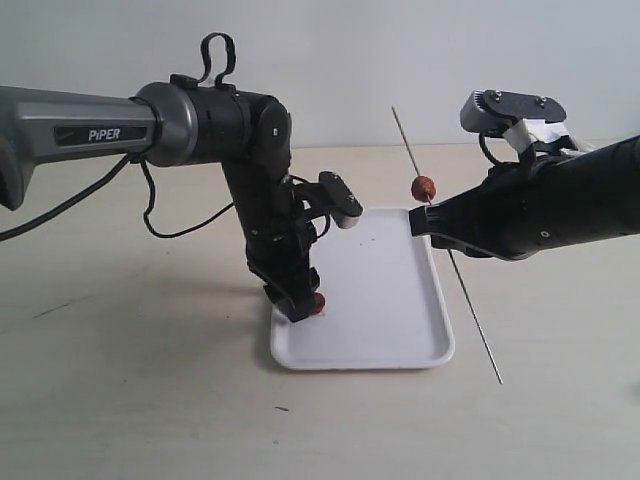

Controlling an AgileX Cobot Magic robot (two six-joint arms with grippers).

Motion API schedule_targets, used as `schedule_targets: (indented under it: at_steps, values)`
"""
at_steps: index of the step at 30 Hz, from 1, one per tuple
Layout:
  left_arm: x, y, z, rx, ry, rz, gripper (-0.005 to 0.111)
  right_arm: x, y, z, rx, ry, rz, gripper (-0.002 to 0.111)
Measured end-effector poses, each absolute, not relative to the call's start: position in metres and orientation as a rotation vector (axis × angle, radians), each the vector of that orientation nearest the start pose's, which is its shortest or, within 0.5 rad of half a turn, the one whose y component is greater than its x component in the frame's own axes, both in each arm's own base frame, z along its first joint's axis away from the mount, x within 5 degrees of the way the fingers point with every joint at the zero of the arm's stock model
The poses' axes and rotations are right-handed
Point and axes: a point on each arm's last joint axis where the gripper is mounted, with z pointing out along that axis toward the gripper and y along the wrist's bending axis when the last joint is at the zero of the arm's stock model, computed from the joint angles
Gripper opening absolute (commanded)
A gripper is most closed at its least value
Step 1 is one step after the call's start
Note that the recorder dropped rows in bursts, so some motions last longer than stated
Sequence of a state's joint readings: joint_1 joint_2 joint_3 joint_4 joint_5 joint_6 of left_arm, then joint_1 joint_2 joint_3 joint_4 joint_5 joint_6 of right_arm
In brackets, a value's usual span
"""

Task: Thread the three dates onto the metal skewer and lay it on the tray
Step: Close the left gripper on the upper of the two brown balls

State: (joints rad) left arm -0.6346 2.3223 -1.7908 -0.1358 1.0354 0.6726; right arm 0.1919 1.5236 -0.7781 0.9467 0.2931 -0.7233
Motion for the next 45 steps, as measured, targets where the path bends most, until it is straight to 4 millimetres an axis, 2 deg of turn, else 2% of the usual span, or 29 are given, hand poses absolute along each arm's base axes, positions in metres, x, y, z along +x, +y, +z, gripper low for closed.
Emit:
schedule_targets:
  at_steps: [6, 37, 45]
  values:
    - [0.365, -0.29, 0.125, 1.814, 2.44, -0.106, 0.054, 0.287, 0.077, 0.205, -0.098, 2.422, 0.465, 0.0]
    - [0.369, -0.289, 0.123, 1.865, 2.375, -0.013, 0.054, 0.288, 0.077, 0.206, -0.096, 2.418, 0.457, 0.0]
    - [0.365, -0.298, 0.123, 1.901, 2.303, 0.001, 0.054, 0.288, 0.077, 0.206, -0.094, 2.415, 0.454, 0.0]
